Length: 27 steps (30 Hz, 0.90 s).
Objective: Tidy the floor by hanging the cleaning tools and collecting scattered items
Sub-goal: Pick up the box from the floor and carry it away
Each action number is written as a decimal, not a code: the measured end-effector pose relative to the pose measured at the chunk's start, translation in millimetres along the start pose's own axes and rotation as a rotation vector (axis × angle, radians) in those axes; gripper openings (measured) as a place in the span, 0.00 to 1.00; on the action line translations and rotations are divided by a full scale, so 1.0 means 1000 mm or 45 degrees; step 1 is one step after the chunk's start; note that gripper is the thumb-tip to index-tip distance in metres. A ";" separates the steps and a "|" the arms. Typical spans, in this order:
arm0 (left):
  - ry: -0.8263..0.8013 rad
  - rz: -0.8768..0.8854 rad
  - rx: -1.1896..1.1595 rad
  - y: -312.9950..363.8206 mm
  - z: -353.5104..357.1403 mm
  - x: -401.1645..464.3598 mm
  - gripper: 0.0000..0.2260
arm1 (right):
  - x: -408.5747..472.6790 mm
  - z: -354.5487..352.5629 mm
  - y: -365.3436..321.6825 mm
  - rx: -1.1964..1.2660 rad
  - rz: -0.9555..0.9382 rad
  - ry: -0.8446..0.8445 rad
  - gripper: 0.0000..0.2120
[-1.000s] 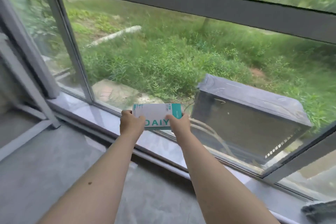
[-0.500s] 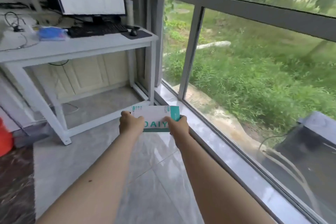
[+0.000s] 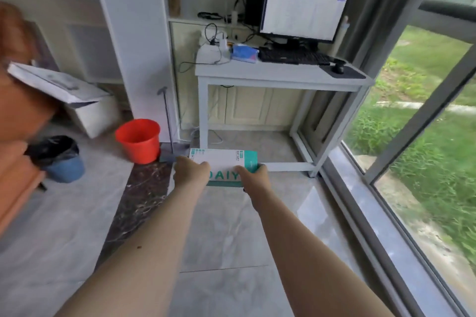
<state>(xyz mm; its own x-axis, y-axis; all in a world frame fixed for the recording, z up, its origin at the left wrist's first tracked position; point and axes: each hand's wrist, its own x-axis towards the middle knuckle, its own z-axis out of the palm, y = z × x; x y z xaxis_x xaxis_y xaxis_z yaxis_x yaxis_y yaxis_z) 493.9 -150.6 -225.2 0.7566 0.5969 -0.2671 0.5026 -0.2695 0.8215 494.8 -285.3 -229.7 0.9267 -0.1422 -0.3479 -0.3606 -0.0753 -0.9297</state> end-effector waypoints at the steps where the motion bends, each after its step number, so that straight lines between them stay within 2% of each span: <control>1: 0.030 -0.013 -0.008 -0.003 -0.007 0.010 0.21 | 0.003 0.013 -0.003 -0.030 -0.002 -0.018 0.22; 12: 0.282 -0.270 -0.066 -0.017 -0.062 0.150 0.21 | 0.099 0.170 -0.026 -0.201 0.046 -0.270 0.18; 21: 0.360 -0.464 -0.131 -0.049 -0.088 0.238 0.19 | 0.158 0.271 -0.025 -0.402 0.054 -0.425 0.22; 27: 0.398 -0.588 -0.191 -0.089 -0.131 0.308 0.19 | 0.179 0.364 -0.017 -0.556 0.052 -0.542 0.21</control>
<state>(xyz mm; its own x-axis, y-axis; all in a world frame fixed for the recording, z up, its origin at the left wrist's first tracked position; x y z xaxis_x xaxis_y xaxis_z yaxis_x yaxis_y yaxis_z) 626.9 156.3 -314.5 0.3017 0.8284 -0.4720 0.6694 0.1684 0.7235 705.8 50.1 -320.8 0.8395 0.2468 -0.4841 -0.3235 -0.4888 -0.8102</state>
